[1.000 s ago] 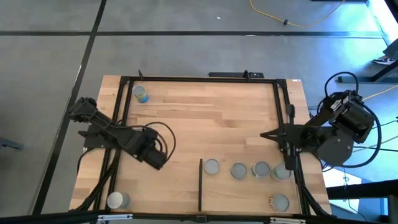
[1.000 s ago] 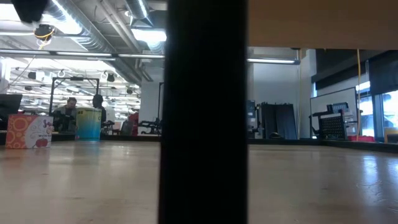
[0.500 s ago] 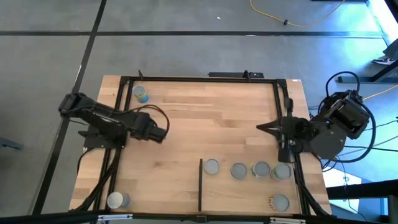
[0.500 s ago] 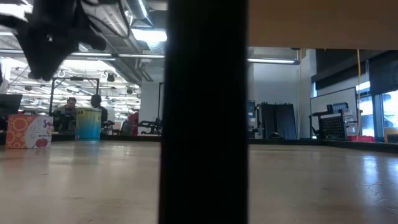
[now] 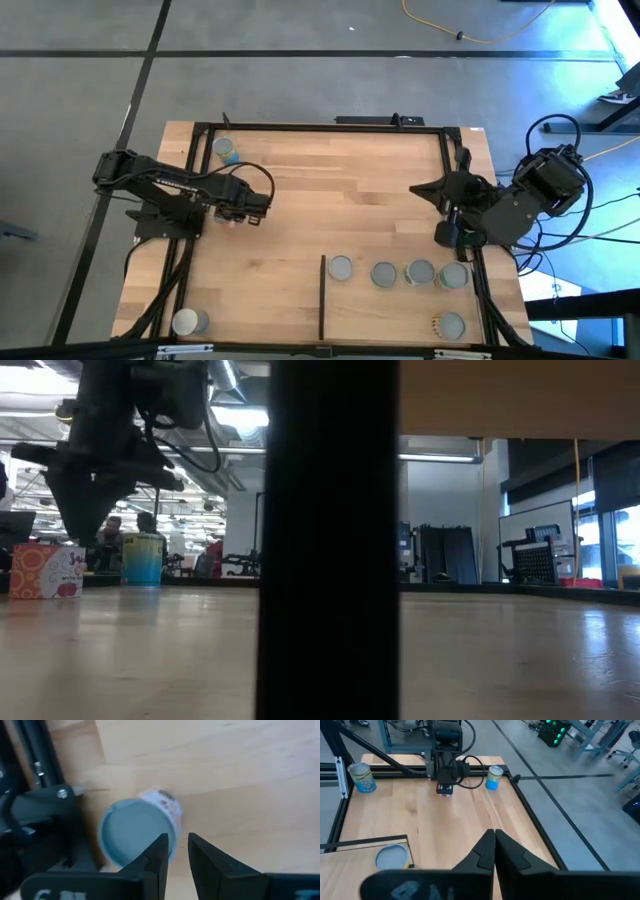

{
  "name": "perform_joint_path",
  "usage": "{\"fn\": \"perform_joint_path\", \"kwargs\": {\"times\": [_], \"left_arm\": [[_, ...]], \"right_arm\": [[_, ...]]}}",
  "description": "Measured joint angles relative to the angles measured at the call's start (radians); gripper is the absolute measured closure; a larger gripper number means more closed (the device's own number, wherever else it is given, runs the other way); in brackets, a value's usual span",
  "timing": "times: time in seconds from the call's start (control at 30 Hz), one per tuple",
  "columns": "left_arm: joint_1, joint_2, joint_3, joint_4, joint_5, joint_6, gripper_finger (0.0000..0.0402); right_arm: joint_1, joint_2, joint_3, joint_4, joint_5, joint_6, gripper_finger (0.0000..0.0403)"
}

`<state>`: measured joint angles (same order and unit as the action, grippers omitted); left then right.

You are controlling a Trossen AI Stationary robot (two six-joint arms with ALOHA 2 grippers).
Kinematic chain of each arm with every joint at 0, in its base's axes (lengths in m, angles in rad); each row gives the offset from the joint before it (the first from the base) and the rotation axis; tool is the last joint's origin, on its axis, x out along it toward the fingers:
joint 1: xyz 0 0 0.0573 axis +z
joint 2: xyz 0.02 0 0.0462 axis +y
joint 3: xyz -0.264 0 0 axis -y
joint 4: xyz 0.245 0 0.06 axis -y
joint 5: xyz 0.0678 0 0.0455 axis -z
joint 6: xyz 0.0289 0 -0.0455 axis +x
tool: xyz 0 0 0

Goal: Pick and place cans onto a shelf
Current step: Put the orange canned meatballs on the shelf aligned with the other white canned mixed vegetables

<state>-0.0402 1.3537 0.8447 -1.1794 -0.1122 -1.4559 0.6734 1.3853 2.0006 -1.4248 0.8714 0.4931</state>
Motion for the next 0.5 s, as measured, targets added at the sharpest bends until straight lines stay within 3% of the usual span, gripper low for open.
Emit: {"fn": "perform_joint_path", "kwargs": {"times": [0.5], "left_arm": [[0.010, 0.000, -0.008, 0.012, 0.001, 0.002, 0.0335]], "right_arm": [[-0.019, 0.000, 0.000, -0.002, -0.010, -0.006, 0.0393]]}}
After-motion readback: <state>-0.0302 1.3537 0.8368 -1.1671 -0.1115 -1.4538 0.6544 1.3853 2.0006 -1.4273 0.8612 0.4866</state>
